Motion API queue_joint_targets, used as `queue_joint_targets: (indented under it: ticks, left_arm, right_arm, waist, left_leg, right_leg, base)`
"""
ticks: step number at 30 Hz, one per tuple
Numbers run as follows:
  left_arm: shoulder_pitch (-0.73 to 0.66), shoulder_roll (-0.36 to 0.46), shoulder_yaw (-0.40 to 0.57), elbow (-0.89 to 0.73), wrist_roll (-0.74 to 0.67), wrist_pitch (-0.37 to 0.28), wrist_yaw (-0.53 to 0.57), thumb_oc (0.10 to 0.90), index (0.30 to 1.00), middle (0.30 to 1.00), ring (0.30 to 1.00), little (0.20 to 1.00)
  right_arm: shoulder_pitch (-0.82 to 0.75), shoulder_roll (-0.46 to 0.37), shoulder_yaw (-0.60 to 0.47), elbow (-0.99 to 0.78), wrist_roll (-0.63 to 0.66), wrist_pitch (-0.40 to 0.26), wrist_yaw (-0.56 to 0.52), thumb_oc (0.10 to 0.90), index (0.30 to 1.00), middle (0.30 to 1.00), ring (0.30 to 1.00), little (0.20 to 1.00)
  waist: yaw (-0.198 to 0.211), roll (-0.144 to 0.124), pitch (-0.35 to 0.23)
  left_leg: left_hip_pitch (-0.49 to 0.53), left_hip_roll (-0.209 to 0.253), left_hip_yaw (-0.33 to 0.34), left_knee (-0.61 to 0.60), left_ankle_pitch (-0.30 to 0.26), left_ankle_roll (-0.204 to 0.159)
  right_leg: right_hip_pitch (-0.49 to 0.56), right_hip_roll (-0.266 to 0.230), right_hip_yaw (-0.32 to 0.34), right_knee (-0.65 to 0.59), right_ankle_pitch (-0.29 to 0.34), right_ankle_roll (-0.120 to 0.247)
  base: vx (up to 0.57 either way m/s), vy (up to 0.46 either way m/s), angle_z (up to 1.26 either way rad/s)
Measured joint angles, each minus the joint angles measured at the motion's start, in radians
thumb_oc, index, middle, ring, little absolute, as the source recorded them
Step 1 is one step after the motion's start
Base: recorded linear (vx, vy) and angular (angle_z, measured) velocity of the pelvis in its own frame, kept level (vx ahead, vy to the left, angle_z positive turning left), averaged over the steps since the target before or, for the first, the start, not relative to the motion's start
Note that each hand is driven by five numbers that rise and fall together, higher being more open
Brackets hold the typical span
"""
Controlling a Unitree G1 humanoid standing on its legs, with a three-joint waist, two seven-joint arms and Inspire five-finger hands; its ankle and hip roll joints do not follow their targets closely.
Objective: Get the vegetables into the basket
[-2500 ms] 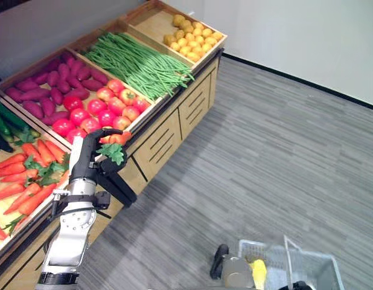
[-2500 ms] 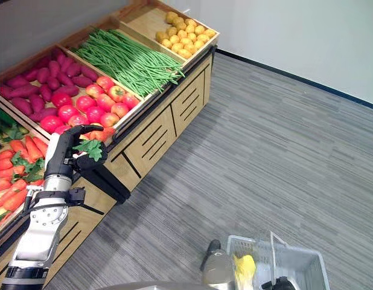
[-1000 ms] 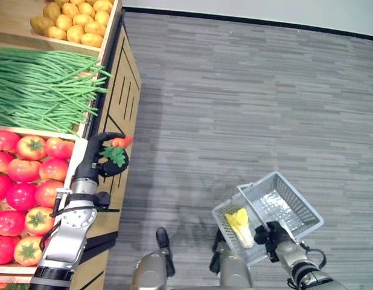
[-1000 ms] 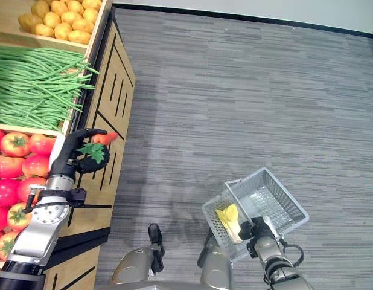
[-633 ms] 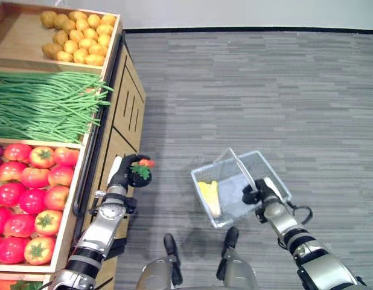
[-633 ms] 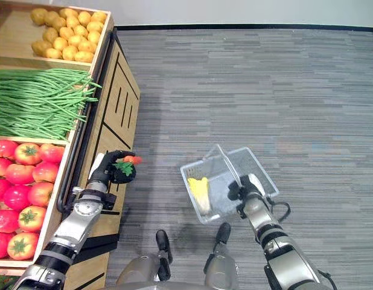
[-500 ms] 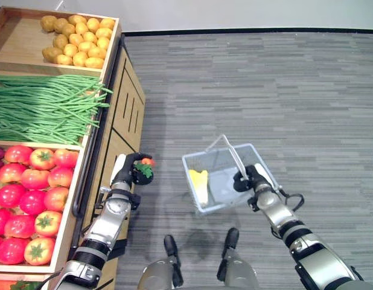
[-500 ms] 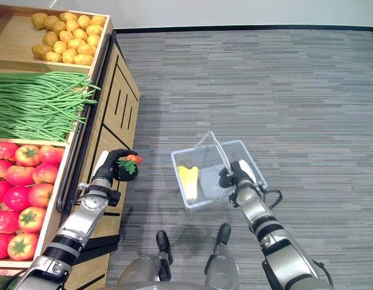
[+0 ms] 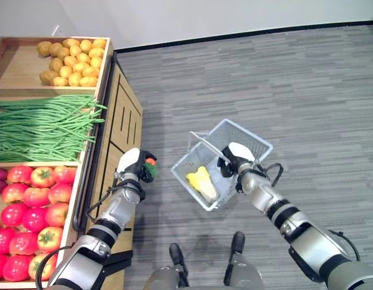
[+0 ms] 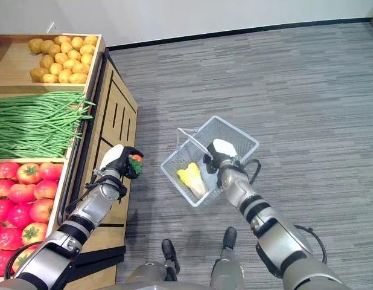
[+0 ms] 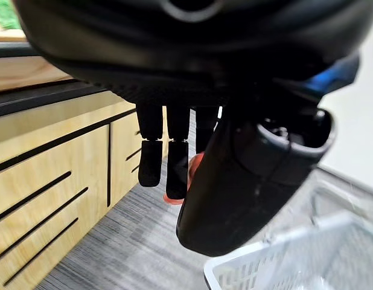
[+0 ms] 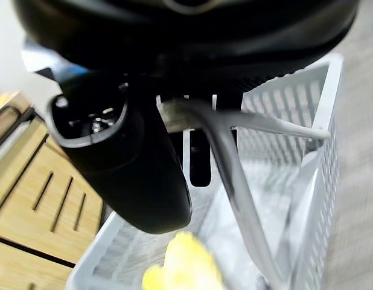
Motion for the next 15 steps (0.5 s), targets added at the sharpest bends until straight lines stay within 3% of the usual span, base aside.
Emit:
queue_joint_targets:
  ticks: [7, 15]
  left_arm:
    - [-0.036, -0.123, -0.110, 0.077, 0.062, -0.007, -0.032, 0.400, 0.300, 0.300, 0.300, 0.300]
    - [-0.079, -0.181, -0.159, 0.108, 0.063, -0.016, -0.032, 0.400, 0.300, 0.300, 0.300, 0.300]
  right_arm:
    - [-0.042, 0.107, 0.072, 0.149, -0.078, -0.003, 0.019, 0.400, 0.300, 0.300, 0.300, 0.300]
    - [-0.041, 0.150, 0.113, 0.226, -0.137, -0.015, 0.030, 0.400, 0.300, 0.300, 0.300, 0.300]
  waist:
    - [-0.002, 0.037, -0.020]
    - [0.003, 0.049, -0.018]
  left_leg:
    - [-0.021, 0.001, 0.000, -0.008, 0.000, 0.000]
    - [-0.027, 0.001, -0.001, -0.010, 0.000, 0.000]
  right_leg:
    - [-0.028, 0.005, 0.005, 0.006, 0.005, -0.002]
    - [-0.035, 0.006, 0.006, 0.005, 0.005, -0.002]
  base:
    - [0.00, -0.007, -0.03]
    - [0.00, 0.000, 0.00]
